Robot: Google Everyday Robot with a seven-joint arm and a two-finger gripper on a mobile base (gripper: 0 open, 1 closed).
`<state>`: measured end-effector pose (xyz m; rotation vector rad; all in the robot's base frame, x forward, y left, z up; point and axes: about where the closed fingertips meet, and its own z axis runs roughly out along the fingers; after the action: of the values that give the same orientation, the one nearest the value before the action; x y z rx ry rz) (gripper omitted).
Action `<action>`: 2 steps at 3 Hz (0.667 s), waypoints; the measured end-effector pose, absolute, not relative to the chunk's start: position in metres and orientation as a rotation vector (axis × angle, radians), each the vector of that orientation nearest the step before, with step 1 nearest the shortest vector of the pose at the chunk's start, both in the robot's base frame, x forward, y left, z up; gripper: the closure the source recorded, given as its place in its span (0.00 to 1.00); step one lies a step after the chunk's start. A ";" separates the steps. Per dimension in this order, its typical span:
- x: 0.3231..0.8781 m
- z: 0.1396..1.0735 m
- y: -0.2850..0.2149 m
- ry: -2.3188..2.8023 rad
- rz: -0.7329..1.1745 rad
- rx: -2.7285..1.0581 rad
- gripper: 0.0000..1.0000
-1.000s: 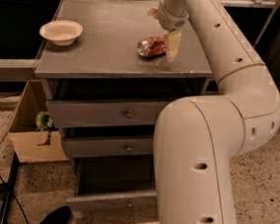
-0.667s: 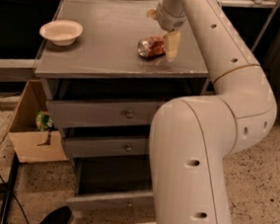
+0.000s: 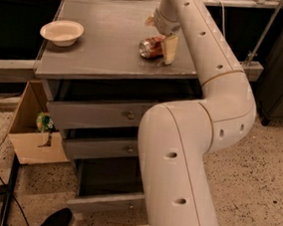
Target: Place coke can into bottom drawer
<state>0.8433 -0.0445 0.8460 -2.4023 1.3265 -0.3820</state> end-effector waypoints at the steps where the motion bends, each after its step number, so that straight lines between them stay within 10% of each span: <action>1: 0.844 0.843 -0.045 1.329 -0.380 -2.404 0.23; 2: 0.844 0.846 -0.046 1.330 -0.383 -2.403 0.49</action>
Offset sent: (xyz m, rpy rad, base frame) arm 0.0139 -0.0110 0.0126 -0.0117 0.0113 -0.0074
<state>0.8444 -0.0462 0.8461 -2.4032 1.3296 -0.3832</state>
